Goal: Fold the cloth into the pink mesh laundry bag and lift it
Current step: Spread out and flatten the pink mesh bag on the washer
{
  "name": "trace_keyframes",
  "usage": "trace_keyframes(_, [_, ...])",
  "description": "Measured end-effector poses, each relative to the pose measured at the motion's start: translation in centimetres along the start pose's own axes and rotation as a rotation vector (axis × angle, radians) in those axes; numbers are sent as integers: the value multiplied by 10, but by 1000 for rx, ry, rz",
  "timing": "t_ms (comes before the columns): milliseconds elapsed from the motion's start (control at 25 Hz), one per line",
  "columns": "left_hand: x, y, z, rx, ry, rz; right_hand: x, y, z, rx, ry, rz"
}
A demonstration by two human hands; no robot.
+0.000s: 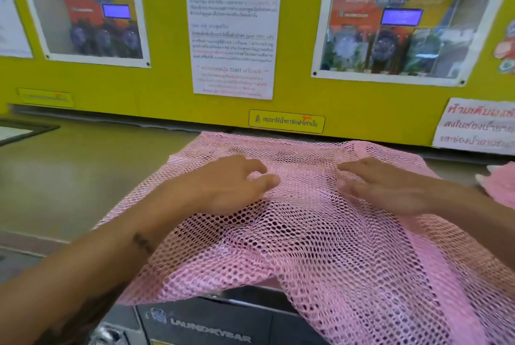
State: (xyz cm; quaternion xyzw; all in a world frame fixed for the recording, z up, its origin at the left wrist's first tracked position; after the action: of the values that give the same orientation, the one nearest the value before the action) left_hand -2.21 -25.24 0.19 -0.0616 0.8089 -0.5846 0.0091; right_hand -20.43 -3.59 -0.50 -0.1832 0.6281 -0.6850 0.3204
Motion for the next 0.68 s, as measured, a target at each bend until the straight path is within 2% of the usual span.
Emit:
trace_keyframes(80, [-1, 14, -4, -41, 8, 29, -10, 16, -10, -19, 48, 68])
trace_keyframes(160, [1, 22, -2, -18, 31, -2, -7, 26, -24, -51, 26, -26])
trace_keyframes(240, [1, 25, -3, -16, 64, -29, -3, 16, -40, 47, 5, -142])
trace_keyframes(360, [-6, 27, -8, 24, 106, 10, -4, 0, -56, 2, 5, -249])
trace_keyframes(440, [-13, 28, -10, 34, 122, 66, -7, 3, -57, -88, -37, -225])
trace_keyframes(560, [-21, 22, -14, 15, 143, 91, -14, 16, -60, -106, 3, -52])
trace_keyframes(680, [-26, 15, -14, -25, 137, 169, -20, 14, -64, -59, 39, -52])
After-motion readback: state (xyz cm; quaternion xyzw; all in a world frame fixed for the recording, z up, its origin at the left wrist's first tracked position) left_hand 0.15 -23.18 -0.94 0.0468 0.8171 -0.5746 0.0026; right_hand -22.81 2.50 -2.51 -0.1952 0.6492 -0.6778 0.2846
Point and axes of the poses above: each hand's wrist, its own x-axis towards the middle knuckle, its own y-axis out of the palm, z = x × y, the point moved 4 cm from there along x, towards the middle knuckle, and after that the axes turned 9 degrees about y, right-handed, at the moved point
